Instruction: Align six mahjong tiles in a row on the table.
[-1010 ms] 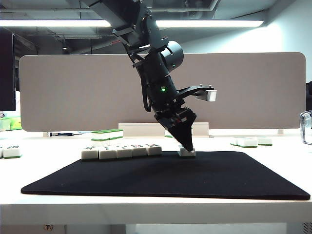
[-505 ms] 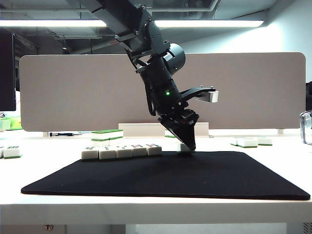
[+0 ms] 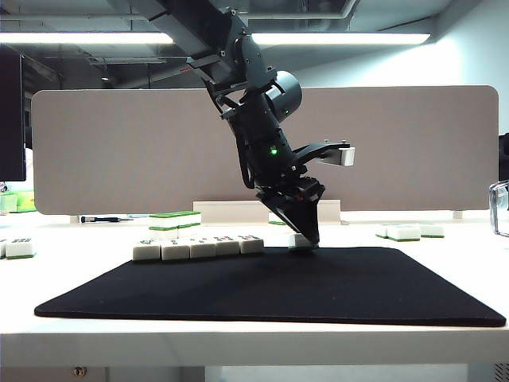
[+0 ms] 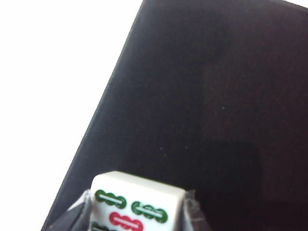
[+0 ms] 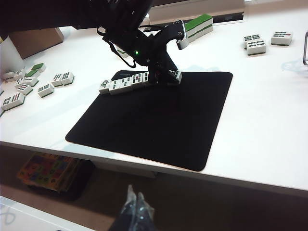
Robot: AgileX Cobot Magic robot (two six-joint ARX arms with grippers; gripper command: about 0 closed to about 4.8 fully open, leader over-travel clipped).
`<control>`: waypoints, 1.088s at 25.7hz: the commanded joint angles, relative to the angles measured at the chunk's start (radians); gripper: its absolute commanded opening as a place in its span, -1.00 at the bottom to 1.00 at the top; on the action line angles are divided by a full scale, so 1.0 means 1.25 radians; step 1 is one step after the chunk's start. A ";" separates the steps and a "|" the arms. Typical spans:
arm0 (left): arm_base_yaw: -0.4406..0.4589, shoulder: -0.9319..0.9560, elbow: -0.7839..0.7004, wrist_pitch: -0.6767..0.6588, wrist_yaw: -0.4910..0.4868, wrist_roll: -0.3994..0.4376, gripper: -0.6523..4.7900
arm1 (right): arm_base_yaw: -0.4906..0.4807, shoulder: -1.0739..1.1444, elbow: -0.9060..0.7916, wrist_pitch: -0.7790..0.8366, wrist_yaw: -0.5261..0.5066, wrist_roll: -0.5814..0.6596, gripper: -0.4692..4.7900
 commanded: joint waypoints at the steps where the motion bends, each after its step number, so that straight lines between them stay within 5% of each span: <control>1: 0.000 -0.003 -0.005 -0.047 -0.003 -0.004 0.09 | 0.000 -0.010 0.002 0.011 0.002 -0.002 -0.83; 28: 0.037 -0.006 0.009 -0.060 -0.058 -0.022 0.09 | 0.000 -0.010 0.001 0.022 0.002 -0.002 -0.82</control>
